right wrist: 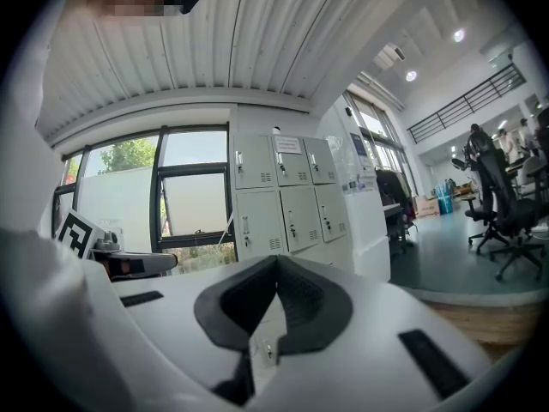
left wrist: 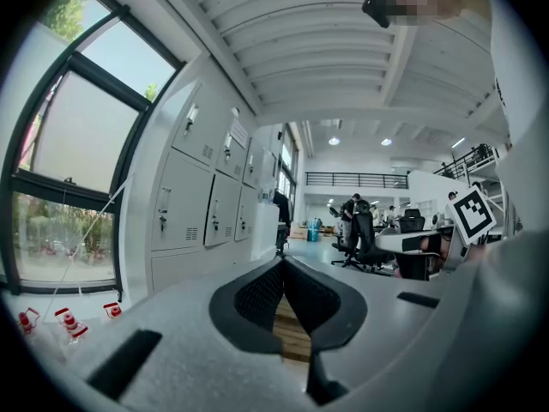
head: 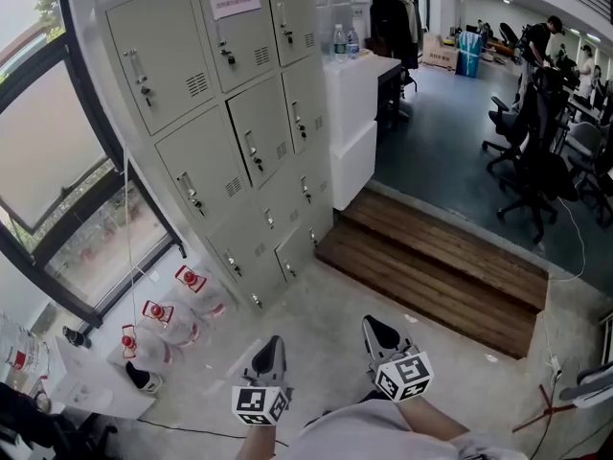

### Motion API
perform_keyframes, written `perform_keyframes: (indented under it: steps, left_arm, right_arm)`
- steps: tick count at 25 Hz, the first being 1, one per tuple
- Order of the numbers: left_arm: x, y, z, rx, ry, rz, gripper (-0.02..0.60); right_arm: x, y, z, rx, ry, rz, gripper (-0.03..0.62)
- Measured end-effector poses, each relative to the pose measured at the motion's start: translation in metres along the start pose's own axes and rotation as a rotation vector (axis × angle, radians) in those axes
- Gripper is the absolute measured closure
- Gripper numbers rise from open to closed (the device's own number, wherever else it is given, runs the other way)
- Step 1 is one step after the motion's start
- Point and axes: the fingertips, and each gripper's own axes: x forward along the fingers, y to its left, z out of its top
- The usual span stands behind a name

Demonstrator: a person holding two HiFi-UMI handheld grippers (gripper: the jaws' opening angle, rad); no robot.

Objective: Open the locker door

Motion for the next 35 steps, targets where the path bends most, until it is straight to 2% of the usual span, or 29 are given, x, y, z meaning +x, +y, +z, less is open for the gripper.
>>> perform_keyframes:
  steps: [7,13,18,27,32,35]
  left_arm:
    - [0.016,0.008,-0.001,0.002,0.003,-0.023,0.58]
    - [0.061,0.027,-0.005,0.005,0.023,-0.013,0.578]
    - [0.128,0.051,0.001,0.018,0.031,0.021,0.578]
    - [0.295,0.075,0.032,0.011,0.019,0.091,0.578]
    - [0.366,0.073,0.042,0.02,0.038,0.091,0.578]
    - [0.379,0.077,0.042,0.037,0.058,0.089,0.58]
  right_arm:
    - [0.019,-0.012,-0.006,0.01,0.016,-0.016,0.582]
    - [0.064,-0.041,-0.006,0.019,0.013,-0.015,0.582]
    - [0.131,-0.083,-0.004,0.048,0.023,0.016,0.582]
    - [0.274,-0.186,0.031,0.021,0.036,0.131,0.582]
    - [0.321,-0.231,0.044,0.012,0.038,0.162,0.582]
    - [0.33,-0.239,0.04,0.048,0.045,0.152,0.582]
